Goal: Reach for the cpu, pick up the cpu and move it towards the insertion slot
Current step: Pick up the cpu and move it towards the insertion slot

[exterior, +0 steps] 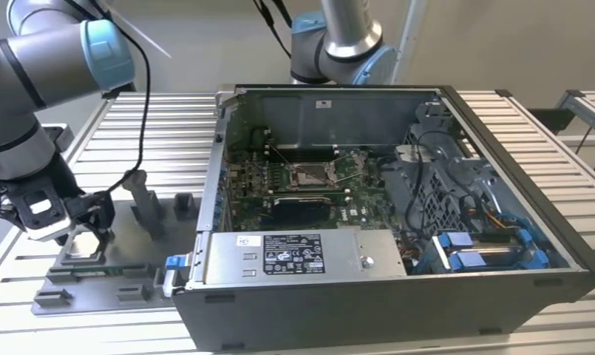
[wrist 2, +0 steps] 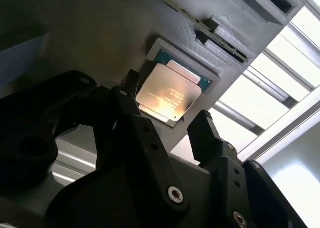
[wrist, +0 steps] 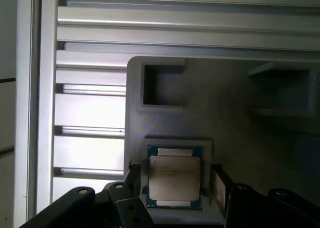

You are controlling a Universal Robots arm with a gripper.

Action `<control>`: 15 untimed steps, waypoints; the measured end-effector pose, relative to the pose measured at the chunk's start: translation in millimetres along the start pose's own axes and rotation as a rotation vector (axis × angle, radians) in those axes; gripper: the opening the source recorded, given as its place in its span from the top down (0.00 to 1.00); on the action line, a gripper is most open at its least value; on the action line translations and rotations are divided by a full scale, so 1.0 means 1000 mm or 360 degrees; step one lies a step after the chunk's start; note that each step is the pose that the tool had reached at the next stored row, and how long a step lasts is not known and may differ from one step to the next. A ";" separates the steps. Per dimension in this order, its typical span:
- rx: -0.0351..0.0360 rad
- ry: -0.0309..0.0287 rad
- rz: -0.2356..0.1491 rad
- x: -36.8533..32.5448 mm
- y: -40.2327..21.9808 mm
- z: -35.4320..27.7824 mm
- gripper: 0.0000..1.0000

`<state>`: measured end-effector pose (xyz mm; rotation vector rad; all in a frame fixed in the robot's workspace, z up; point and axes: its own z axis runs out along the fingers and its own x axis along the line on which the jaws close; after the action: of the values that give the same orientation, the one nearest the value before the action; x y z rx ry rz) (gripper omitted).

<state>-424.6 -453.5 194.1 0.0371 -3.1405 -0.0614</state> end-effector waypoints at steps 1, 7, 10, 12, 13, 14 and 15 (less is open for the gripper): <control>0.0000 0.00002 0.0000 0.0001 -0.0001 0.0008 0.00; 0.0000 -0.00001 -0.0001 0.0002 -0.0013 0.0046 0.00; 0.0000 -0.00001 -0.0002 0.0003 -0.0020 0.0063 0.00; 0.0000 0.00001 -0.0002 0.0005 -0.0023 0.0072 0.00; 0.0000 0.00000 -0.0002 0.0006 -0.0024 0.0077 0.00; 0.0000 0.00002 -0.0002 0.0006 -0.0024 0.0080 0.00; 0.0000 0.00005 -0.0002 0.0007 -0.0025 0.0082 0.00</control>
<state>-425.2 -455.7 185.8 0.0391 -3.1402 -0.0611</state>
